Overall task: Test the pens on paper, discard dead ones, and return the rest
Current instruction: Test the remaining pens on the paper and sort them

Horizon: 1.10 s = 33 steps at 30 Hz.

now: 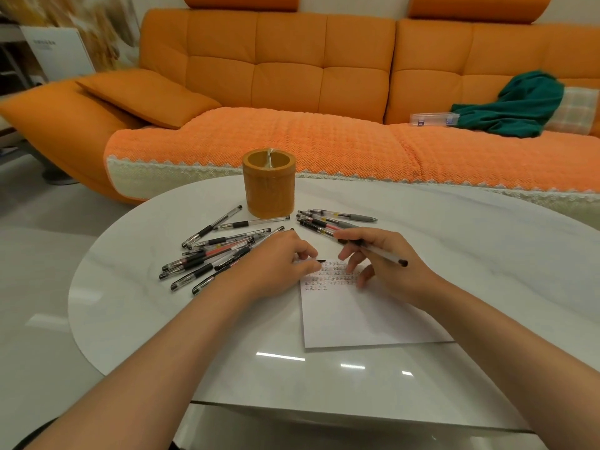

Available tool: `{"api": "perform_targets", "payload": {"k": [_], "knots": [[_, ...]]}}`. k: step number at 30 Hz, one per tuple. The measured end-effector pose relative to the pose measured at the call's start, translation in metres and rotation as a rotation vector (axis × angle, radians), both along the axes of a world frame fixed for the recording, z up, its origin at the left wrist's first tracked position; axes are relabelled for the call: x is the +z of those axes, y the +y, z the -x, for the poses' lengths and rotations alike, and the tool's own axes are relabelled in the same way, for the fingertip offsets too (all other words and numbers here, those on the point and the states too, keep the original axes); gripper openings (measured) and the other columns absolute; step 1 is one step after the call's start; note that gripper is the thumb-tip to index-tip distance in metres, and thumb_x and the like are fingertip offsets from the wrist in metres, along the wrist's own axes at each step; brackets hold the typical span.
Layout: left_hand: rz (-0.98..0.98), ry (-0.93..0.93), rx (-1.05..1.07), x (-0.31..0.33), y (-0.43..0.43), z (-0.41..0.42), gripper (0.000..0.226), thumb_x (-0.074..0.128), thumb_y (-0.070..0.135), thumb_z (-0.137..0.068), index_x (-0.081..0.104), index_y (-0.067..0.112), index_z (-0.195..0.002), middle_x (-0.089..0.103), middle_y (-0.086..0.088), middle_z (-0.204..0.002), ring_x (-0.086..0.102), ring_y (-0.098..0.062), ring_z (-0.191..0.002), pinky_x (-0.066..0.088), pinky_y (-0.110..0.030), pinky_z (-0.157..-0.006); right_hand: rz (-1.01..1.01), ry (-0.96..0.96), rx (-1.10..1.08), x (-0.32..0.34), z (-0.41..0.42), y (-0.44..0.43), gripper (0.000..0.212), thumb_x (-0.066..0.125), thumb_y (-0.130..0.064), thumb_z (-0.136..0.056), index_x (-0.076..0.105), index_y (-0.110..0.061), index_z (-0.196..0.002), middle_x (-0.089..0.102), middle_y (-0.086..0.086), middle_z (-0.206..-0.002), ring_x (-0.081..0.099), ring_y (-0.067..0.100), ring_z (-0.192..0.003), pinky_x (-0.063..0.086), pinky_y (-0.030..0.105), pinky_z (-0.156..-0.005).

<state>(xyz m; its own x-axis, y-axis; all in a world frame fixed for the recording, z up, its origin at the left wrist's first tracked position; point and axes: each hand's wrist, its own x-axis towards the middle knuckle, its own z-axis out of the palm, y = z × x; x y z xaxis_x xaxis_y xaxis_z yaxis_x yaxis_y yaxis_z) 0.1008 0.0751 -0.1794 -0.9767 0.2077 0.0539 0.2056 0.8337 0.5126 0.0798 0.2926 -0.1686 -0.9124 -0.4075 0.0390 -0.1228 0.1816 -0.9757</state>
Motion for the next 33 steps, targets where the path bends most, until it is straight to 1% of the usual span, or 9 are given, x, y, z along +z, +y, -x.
{"api": "perform_targets", "payload": {"k": [4,8,10,12,16,21,25,29,33], "knots": [[0.057,0.021,0.008,0.003,-0.003,-0.003,0.023,0.069,0.041,-0.091,0.069,0.033,-0.112,0.055,0.014,-0.107,0.053,-0.005,-0.096,0.048,-0.029,-0.088,0.101,-0.171,-0.007,0.011,0.001,0.002,0.045,0.029,0.005,-0.104,0.066,-0.011,-0.124,0.065,0.016,-0.103,0.068,0.03,-0.077,0.059,0.041,-0.064],[0.069,0.069,0.026,0.006,-0.001,-0.006,0.013,0.067,0.033,-0.093,0.074,0.032,-0.105,0.061,0.015,-0.1,0.056,-0.005,-0.092,0.052,-0.031,-0.086,0.089,-0.225,-0.003,0.017,0.005,0.003,0.032,0.032,0.006,-0.102,0.058,-0.011,-0.109,0.058,0.014,-0.096,0.061,0.024,-0.061,0.05,0.034,-0.053],[0.036,0.1,0.039,0.009,-0.001,-0.007,0.016,0.062,0.031,-0.096,0.073,0.034,-0.108,0.064,0.017,-0.101,0.057,-0.004,-0.093,0.051,-0.028,-0.084,-0.071,-0.094,-0.021,0.015,0.008,0.003,0.021,0.047,-0.001,-0.1,0.051,-0.019,-0.109,0.061,0.011,-0.096,0.057,0.021,-0.06,0.045,0.029,-0.052],[-0.012,0.128,0.052,0.011,-0.002,-0.007,0.019,0.059,0.03,-0.098,0.074,0.033,-0.11,0.066,0.017,-0.103,0.057,-0.002,-0.094,0.049,-0.025,-0.083,-0.31,0.124,-0.065,0.011,0.011,0.002,0.027,0.064,-0.01,-0.094,0.055,-0.029,-0.111,0.065,0.001,-0.096,0.058,0.011,-0.064,0.049,0.028,-0.061],[-0.023,0.116,0.048,0.013,-0.004,-0.006,0.022,0.056,0.027,-0.101,0.073,0.027,-0.115,0.066,0.013,-0.107,0.055,-0.003,-0.097,0.043,-0.021,-0.083,-0.557,0.324,-0.063,0.005,0.014,-0.002,0.02,0.068,-0.018,-0.091,0.072,-0.033,-0.103,0.068,-0.015,-0.097,0.053,-0.01,-0.067,0.038,0.015,-0.065],[-0.024,0.095,0.042,0.013,-0.004,-0.006,0.02,0.056,0.027,-0.101,0.072,0.026,-0.113,0.062,0.015,-0.102,0.054,-0.002,-0.095,0.04,-0.014,-0.077,-0.657,0.411,-0.057,0.007,0.008,-0.007,0.02,0.064,-0.021,-0.094,0.074,-0.035,-0.104,0.068,-0.018,-0.106,0.057,0.002,-0.092,0.05,0.03,-0.085],[-0.018,0.11,0.036,0.014,-0.004,-0.008,0.018,0.057,0.031,-0.1,0.071,0.029,-0.111,0.063,0.014,-0.101,0.055,-0.004,-0.093,0.046,-0.022,-0.08,-0.689,0.45,-0.031,0.006,0.008,-0.01,0.021,0.063,-0.02,-0.094,0.073,-0.032,-0.107,0.069,-0.014,-0.111,0.061,0.008,-0.102,0.051,0.034,-0.089],[-0.041,0.091,0.019,0.014,0.001,-0.011,0.014,0.061,0.032,-0.098,0.073,0.032,-0.105,0.065,0.015,-0.094,0.057,-0.004,-0.088,0.045,-0.019,-0.074,-0.686,0.524,0.045,0.004,0.006,-0.013,0.021,0.06,-0.021,-0.095,0.071,-0.031,-0.109,0.067,-0.016,-0.105,0.058,0.005,-0.093,0.05,0.029,-0.082],[-0.272,-0.012,0.075,0.014,0.01,-0.013,0.003,0.071,0.03,-0.09,0.073,0.03,-0.088,0.071,0.01,-0.078,0.061,0.002,-0.072,0.046,-0.009,-0.06,-0.887,0.805,0.078,0.003,-0.001,-0.014,0.021,0.051,-0.041,-0.09,0.067,-0.03,-0.098,0.062,-0.012,-0.085,0.055,0.012,-0.082,0.041,0.03,-0.069]]}}
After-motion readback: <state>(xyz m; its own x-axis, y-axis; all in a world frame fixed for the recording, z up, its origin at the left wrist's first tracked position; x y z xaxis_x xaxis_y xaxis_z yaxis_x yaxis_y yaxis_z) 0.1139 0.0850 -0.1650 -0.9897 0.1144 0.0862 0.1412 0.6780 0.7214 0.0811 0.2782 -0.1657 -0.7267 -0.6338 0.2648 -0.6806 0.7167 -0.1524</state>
